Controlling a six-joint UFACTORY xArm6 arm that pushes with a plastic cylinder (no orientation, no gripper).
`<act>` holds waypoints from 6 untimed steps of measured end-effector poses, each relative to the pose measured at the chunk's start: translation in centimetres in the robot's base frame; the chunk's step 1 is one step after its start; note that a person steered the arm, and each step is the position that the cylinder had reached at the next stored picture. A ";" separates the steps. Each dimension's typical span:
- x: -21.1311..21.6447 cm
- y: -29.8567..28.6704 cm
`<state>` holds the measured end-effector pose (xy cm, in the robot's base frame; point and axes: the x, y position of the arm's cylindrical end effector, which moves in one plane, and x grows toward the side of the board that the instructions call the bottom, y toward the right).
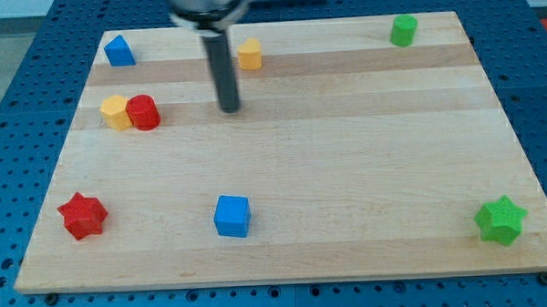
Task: Slide the yellow heart slightly down and left
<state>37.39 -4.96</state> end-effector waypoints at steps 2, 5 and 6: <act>-2.3 2.5; -10.0 3.7; -10.7 4.5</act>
